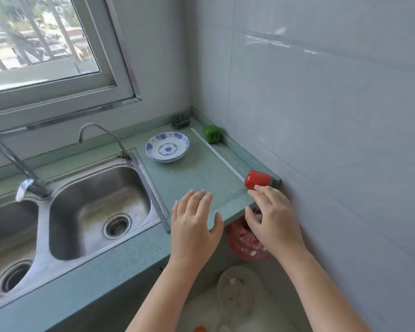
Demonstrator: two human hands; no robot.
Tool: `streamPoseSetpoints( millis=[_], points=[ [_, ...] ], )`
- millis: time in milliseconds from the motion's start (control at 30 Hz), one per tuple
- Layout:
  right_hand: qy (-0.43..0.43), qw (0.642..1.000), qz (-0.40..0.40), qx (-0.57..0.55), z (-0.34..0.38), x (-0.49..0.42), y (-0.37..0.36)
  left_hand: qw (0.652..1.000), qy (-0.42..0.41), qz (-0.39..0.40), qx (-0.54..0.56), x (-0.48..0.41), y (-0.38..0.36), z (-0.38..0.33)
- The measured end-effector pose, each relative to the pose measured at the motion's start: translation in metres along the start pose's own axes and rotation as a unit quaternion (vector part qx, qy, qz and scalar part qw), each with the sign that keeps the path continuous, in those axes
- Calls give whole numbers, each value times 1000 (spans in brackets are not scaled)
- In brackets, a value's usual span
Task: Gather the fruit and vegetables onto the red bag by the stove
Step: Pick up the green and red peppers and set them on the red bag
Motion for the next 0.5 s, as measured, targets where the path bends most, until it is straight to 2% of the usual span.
streamPoseSetpoints(
  millis=[267,500],
  points=[
    [-27,998,40,32,-61,-73,-72,1000,3,20,-2,-78,-63,40],
    [-59,989,122,53,-100,-91,-132,999,22,49,9,-106,-110,72]
  ],
)
Point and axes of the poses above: each hand's wrist, its own x-axis away from the middle knuckle, its own y-axis out of the back of the hand, z = x × y, the point moved 8 cm from there along -x, towards the middle knuckle, and after that the axes turned 7 degrees about x, right-handed, at the moved point
